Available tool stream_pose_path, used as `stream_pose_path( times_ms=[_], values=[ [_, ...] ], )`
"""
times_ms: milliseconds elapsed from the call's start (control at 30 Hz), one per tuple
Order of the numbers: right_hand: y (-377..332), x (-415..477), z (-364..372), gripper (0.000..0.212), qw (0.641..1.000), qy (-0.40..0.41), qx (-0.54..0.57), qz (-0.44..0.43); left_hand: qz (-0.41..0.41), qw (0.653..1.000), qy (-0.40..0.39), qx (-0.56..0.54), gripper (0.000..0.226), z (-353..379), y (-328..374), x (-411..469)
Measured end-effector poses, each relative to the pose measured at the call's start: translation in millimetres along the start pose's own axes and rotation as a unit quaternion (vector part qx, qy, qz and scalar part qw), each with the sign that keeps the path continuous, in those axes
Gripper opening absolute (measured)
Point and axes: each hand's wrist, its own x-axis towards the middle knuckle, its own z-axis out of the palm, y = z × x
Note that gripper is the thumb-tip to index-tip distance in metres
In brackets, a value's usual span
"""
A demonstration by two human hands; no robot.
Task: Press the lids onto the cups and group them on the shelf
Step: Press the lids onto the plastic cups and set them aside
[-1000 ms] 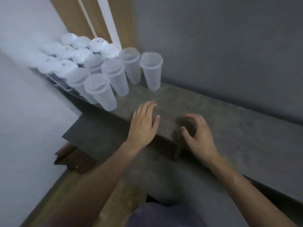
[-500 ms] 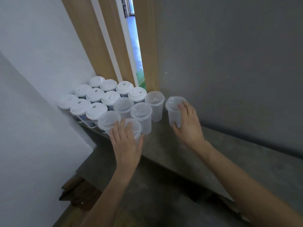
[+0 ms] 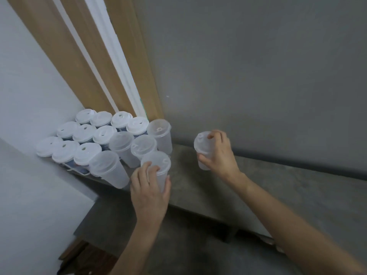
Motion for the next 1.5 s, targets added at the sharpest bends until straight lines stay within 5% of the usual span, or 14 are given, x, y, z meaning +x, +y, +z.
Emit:
stream_pose_path(
  times_ms=[367,533,733,867,1367,1500],
  values=[
    [54.5,-52.7,-94.6,0.064,0.999,0.021,0.021,0.019,-0.058,0.997,-0.038,-0.020,0.044,3.6,28.4,19.5],
    [97.8,-82.1,-151.3,0.066,0.998,0.034,-0.031,0.050,-0.067,0.982,-0.070,-0.160,0.043,2.1,90.3,18.6],
    [150.3,-129.4,-231.6,0.068,0.986,0.088,-0.081,0.114,0.038,0.916,-0.144,-0.372,0.046,46.5,250.0,5.4],
    [171.3,-151.2,-262.1,0.068,0.985,0.089,-0.087,0.120,0.119,0.910,-0.172,-0.359,0.057,66.5,309.3,-6.3],
    [160.5,-156.9,-263.2,0.081,0.984,0.027,-0.134,0.116,0.161,0.922,-0.172,-0.308,0.080,65.1,297.4,-13.9],
    [144.6,-154.7,-265.1,0.085,0.979,0.025,-0.140,0.144,0.154,0.919,-0.156,-0.328,0.071,46.0,272.0,-2.0]
  ],
)
